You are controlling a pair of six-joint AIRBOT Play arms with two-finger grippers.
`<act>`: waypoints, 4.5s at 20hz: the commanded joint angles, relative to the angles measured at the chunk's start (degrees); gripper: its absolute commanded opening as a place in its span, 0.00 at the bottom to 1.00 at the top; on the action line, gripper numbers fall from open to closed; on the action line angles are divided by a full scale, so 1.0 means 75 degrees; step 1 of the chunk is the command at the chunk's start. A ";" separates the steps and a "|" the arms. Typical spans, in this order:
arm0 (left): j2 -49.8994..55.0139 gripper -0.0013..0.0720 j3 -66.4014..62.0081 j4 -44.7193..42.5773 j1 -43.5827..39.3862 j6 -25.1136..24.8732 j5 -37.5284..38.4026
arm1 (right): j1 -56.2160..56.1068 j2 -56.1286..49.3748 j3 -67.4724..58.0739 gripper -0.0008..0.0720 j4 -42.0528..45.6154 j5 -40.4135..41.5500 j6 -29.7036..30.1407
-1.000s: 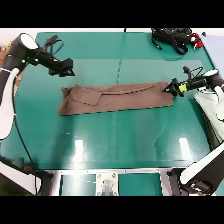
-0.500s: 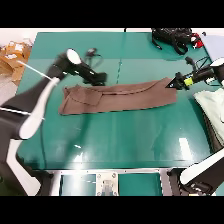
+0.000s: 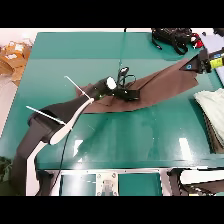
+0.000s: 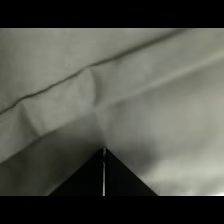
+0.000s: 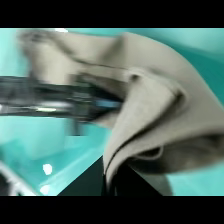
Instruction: Fold the shirts.
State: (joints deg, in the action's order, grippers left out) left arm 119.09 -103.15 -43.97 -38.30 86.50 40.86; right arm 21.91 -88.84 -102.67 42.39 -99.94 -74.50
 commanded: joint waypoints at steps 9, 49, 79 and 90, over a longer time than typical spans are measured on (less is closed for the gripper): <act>0.0006 0.05 -0.0991 0.1084 0.0632 -0.0819 0.2331 | -0.0227 0.0283 0.0012 0.04 -0.0822 0.0128 -0.0006; -0.2646 0.05 -0.1719 -0.0201 0.5674 -0.1594 0.6822 | -0.2693 -0.2005 0.4412 0.82 -0.0947 0.4870 0.0460; -0.2646 0.05 -0.1719 -0.0198 0.5668 -0.1533 0.7318 | 0.6455 -0.0198 -0.0023 0.04 -0.0819 0.1495 -0.1719; -0.2646 0.05 -0.1719 -0.0187 0.5668 -0.1536 0.7554 | 0.6612 0.0411 0.0699 0.04 0.5225 -0.0627 -0.3646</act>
State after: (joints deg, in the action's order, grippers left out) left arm 99.26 -116.07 -45.41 4.25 75.07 97.34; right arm 71.29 -86.50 -99.98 71.26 -101.49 -99.55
